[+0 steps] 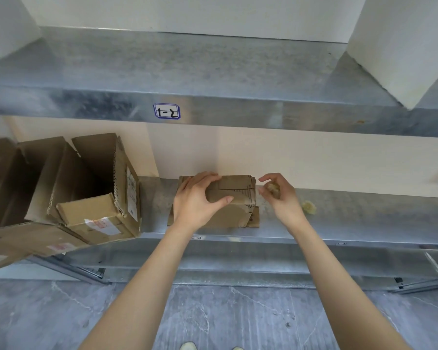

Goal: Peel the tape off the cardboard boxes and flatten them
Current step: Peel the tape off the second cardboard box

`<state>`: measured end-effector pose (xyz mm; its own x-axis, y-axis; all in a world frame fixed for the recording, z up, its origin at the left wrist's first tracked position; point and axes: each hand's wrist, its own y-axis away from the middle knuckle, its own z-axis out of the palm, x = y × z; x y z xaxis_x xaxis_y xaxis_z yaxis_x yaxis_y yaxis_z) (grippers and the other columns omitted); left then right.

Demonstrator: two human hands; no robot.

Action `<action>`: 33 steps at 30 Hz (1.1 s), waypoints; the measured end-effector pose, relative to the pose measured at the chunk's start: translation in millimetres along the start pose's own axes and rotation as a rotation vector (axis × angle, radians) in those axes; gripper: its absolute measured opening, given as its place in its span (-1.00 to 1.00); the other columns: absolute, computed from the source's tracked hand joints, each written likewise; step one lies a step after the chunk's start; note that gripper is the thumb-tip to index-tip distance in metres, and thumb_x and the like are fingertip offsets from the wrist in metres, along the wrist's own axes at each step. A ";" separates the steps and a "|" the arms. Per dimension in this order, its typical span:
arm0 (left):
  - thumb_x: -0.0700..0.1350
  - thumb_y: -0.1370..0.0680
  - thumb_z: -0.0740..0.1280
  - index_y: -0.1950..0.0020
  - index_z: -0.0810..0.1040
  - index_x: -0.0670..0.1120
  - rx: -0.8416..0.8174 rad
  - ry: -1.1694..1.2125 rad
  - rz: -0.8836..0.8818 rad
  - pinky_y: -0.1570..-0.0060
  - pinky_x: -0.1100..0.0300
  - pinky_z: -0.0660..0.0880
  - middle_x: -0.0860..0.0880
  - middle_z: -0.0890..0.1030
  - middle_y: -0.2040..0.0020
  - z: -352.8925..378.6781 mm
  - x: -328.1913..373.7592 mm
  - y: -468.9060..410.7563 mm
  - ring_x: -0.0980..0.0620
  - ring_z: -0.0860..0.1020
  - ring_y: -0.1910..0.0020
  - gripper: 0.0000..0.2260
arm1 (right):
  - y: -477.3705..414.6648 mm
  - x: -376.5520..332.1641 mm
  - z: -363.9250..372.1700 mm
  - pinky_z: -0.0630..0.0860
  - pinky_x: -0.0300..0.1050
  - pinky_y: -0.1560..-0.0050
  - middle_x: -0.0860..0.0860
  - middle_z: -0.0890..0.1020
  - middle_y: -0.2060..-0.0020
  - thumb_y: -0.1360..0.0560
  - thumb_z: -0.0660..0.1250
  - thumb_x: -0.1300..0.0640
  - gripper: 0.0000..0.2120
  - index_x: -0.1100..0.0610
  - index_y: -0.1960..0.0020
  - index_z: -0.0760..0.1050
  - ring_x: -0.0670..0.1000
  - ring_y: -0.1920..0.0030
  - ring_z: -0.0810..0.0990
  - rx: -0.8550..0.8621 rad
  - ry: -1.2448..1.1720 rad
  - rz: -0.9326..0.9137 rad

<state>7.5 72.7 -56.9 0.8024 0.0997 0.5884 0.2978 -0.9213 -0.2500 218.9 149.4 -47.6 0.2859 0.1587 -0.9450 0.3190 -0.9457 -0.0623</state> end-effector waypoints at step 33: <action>0.44 -0.35 0.27 -0.27 0.52 0.20 0.010 -0.009 -0.021 -0.20 0.15 0.42 0.27 0.52 -0.28 3.3 -0.7 -2.2 0.09 0.46 -0.28 -0.43 | -0.2 9.8 -9.9 0.32 -0.18 0.29 0.03 0.40 0.20 -0.63 0.14 -0.01 -0.76 0.13 -0.17 0.25 0.01 0.23 0.39 0.018 0.079 0.198</action>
<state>7.9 75.9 -59.3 0.8006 0.1226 0.5865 0.3198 -0.9152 -0.2453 230.6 154.0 -53.7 0.4119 -0.0096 -0.9112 0.2337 -0.9654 0.1159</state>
